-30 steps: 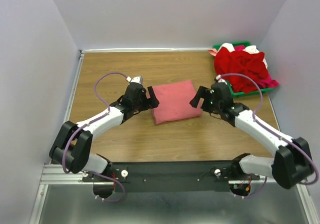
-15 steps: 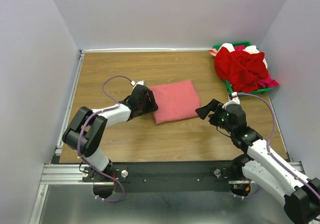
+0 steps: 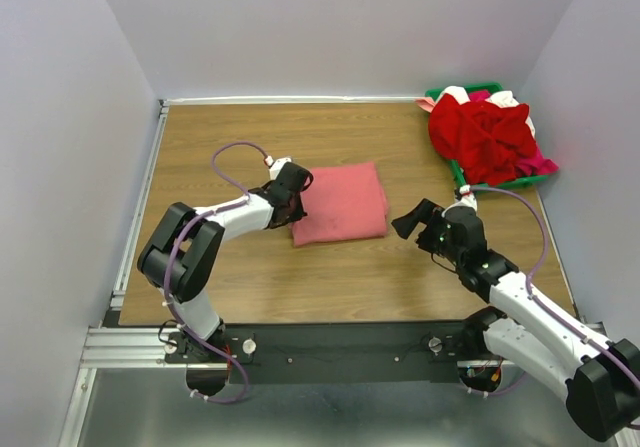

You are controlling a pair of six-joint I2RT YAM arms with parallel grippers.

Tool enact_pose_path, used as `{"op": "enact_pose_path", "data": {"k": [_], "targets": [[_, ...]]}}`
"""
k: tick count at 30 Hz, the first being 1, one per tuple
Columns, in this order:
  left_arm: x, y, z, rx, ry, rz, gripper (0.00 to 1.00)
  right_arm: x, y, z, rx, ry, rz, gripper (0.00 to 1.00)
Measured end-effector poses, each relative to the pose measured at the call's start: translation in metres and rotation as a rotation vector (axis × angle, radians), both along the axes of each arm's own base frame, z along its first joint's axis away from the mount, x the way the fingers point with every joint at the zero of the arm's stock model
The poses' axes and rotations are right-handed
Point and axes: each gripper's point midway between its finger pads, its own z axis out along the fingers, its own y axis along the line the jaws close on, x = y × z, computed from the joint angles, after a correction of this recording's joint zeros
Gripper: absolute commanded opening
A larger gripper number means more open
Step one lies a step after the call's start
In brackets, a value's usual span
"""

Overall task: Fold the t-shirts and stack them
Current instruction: Neatly place the folded tshirt to the corner

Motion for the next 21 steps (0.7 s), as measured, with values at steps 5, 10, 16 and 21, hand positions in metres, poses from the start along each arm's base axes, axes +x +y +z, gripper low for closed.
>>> {"op": "enact_pose_path", "data": {"k": [5,10,16,21], "targets": [[-0.005,0.030,-0.002,0.129,0.021,0.099,0.00,0.001,-0.003,-0.006,-0.028,0.009,-0.005,1.00],[-0.010,0.073,-0.002,0.267,0.031,0.218,0.00,0.002,-0.004,-0.006,-0.040,0.005,-0.004,1.00],[-0.002,0.137,0.009,0.424,0.041,0.352,0.00,0.004,-0.009,-0.003,-0.061,-0.017,-0.023,1.00],[0.016,0.168,0.024,0.491,0.014,0.365,0.00,0.007,-0.014,-0.004,-0.079,-0.022,-0.046,1.00]]}}
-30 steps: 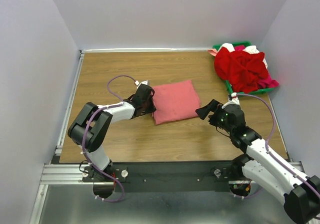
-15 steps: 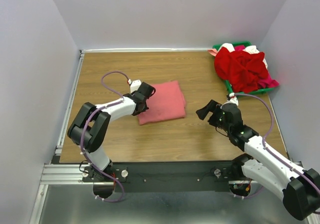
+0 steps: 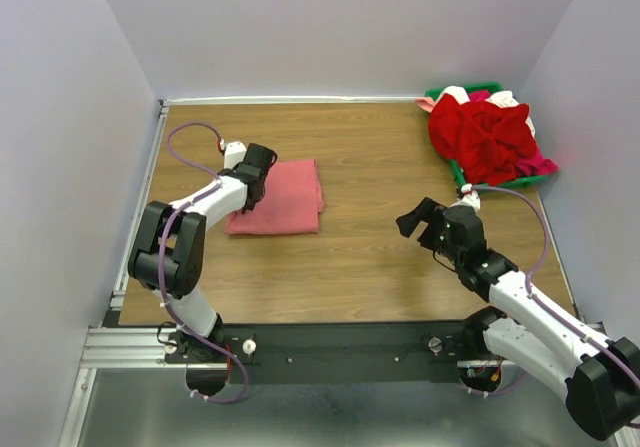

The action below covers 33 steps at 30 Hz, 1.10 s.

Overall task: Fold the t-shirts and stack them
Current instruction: Neatly place the folded tshirt to the corner

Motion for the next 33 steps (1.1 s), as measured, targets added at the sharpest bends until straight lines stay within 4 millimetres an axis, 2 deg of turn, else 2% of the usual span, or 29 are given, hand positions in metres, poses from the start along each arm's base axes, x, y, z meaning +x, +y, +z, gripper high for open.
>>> {"op": "enact_pose_path", "data": {"k": [4,7,12,19,25,29,33], "targets": [[0.021,0.016,0.016,0.027,-0.030,0.017,0.00,0.004,-0.003,0.004,-0.014,-0.013,-0.014,1.00],[0.031,0.034,0.015,0.051,-0.034,0.063,0.00,0.007,-0.006,0.007,-0.027,-0.027,-0.033,1.00],[0.029,0.060,-0.001,0.127,0.025,0.130,0.00,0.011,-0.013,0.006,-0.054,-0.030,-0.066,1.00],[0.042,0.081,0.010,0.146,-0.009,0.197,0.00,0.014,-0.024,0.007,-0.088,-0.045,-0.117,1.00],[0.042,0.114,0.011,0.192,-0.029,0.332,0.00,0.016,-0.032,0.011,-0.107,-0.069,-0.151,1.00],[0.036,0.128,0.005,0.213,-0.021,0.391,0.00,0.015,-0.037,0.006,-0.126,-0.064,-0.172,1.00],[0.037,0.143,0.009,0.243,-0.039,0.453,0.00,0.014,-0.044,0.002,-0.151,-0.062,-0.196,1.00]]}}
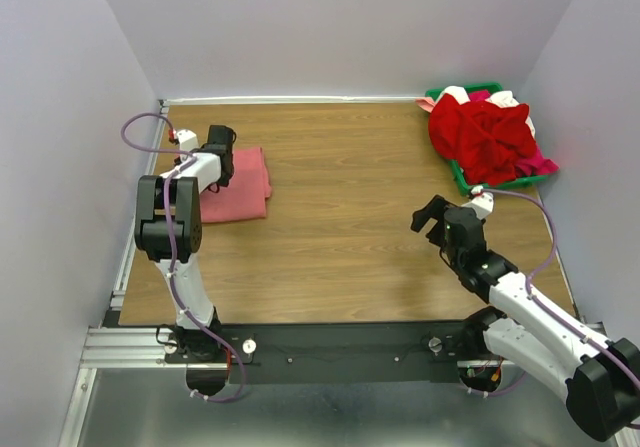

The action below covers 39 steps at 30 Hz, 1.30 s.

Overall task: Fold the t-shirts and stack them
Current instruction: Neatly place the folded tshirt to the corner

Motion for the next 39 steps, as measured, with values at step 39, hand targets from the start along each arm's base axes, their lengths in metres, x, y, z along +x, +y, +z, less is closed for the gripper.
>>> {"op": "enact_pose_path", "data": {"k": [39], "targets": [[-0.048,0.100,0.034,0.204,0.115,-0.231,0.23,-0.003,-0.020,-0.022,-0.075,0.038,-0.081,1.00]]}}
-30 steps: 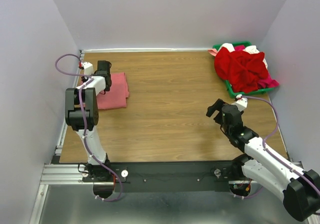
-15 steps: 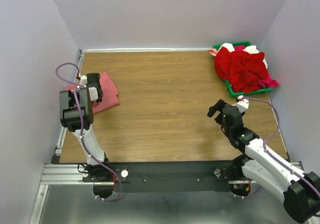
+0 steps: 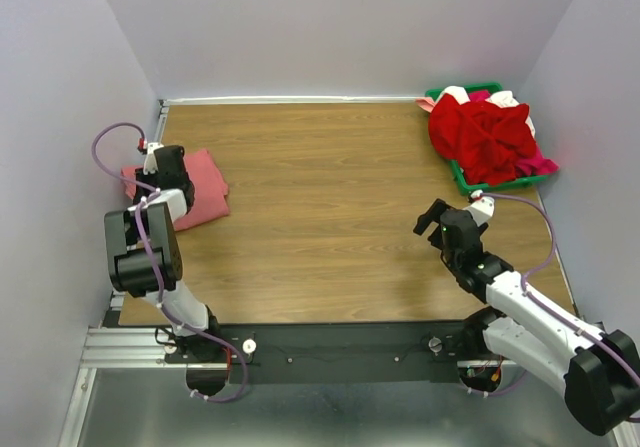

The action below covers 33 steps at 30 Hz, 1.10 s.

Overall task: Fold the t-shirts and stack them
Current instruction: Neatly place the folded tshirt to the corner

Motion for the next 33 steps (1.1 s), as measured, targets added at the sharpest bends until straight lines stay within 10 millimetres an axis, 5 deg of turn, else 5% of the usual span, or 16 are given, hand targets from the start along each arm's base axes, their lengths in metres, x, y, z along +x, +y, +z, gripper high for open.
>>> {"op": "enact_pose_path", "data": {"k": [6,7,8,11,17,20,25,28,33], "targets": [[0.008,0.018,-0.009,0.021,0.021,0.147,0.49,0.001,0.001,0.005,0.009,-0.019,0.001,1.00],[0.007,0.019,-0.008,0.023,0.015,0.164,0.80,0.001,0.001,0.005,0.010,-0.020,0.001,1.00],[0.006,0.020,-0.007,0.025,0.011,0.174,0.98,0.002,0.001,0.005,0.010,-0.021,0.001,1.00],[0.012,0.021,0.004,0.019,-0.023,0.190,0.98,0.002,0.001,0.005,0.010,-0.021,0.001,1.00],[0.023,0.009,0.056,-0.007,-0.179,0.163,0.98,0.002,0.001,0.005,0.008,-0.020,0.002,1.00],[0.049,-0.026,0.090,-0.028,-0.271,0.070,0.98,0.002,0.001,0.005,0.007,-0.020,0.002,1.00],[0.124,-0.137,0.132,-0.186,-0.412,-0.199,0.98,0.001,0.001,0.005,0.004,-0.020,0.005,1.00],[0.149,-0.174,0.128,-0.299,-0.448,-0.277,0.98,0.001,0.001,0.005,0.004,-0.020,0.011,1.00],[0.160,-0.192,0.075,-0.408,-0.381,-0.279,0.98,0.000,0.001,0.006,0.002,-0.023,0.016,1.00]]}}
